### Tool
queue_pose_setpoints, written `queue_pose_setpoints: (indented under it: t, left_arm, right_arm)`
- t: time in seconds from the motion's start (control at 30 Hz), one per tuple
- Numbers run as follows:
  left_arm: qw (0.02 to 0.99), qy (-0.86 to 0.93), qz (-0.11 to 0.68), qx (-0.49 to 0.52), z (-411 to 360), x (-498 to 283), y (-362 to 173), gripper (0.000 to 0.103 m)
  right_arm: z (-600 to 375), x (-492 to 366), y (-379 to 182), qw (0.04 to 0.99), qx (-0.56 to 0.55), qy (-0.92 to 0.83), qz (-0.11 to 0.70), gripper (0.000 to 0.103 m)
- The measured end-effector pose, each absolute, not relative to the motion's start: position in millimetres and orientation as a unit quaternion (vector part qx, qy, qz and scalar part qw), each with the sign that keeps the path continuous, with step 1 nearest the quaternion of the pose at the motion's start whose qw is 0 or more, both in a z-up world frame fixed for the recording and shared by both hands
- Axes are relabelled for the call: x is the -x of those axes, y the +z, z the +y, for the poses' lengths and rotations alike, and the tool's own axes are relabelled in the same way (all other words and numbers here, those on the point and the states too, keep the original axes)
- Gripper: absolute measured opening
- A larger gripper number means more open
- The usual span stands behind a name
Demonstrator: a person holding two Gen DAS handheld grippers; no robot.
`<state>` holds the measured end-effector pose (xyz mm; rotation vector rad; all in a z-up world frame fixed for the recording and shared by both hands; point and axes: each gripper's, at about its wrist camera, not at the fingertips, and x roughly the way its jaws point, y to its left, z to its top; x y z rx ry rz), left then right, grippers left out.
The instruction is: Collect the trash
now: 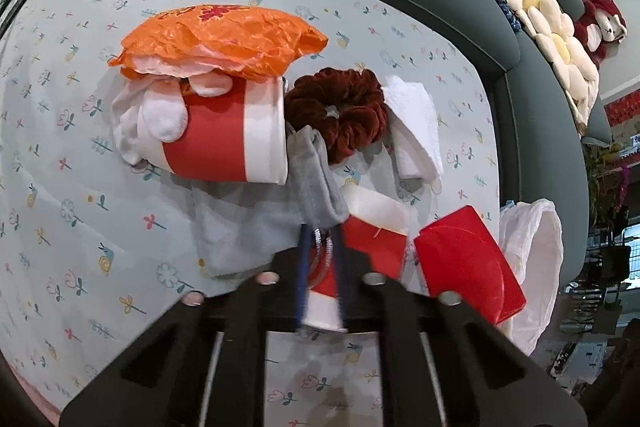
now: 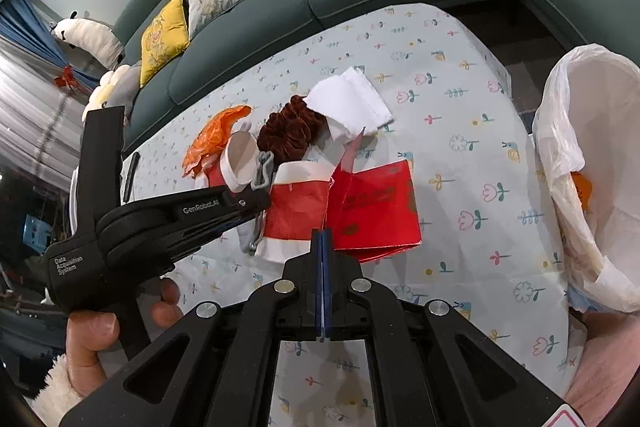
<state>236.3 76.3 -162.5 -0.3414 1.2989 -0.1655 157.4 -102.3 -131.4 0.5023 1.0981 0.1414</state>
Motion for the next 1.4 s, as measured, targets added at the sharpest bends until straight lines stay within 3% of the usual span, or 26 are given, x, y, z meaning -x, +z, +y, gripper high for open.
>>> queue_pose_setpoints:
  t: [0.7, 1.4]
  left_arm:
    - [0.820, -0.135, 0.540, 0.137, 41.5, -179.8, -78.7, 0.004]
    - [0.826, -0.266, 0.495, 0.039, -126.5, -150.2, -17.7, 0.004]
  right_arm:
    - [-116.5, -131.8, -78.5, 0.852, -0.244, 0.080, 0.457, 0.001]
    - [-252.7, -71.4, -51.9, 0.873, -0.300, -0.015, 0.384, 0.001]
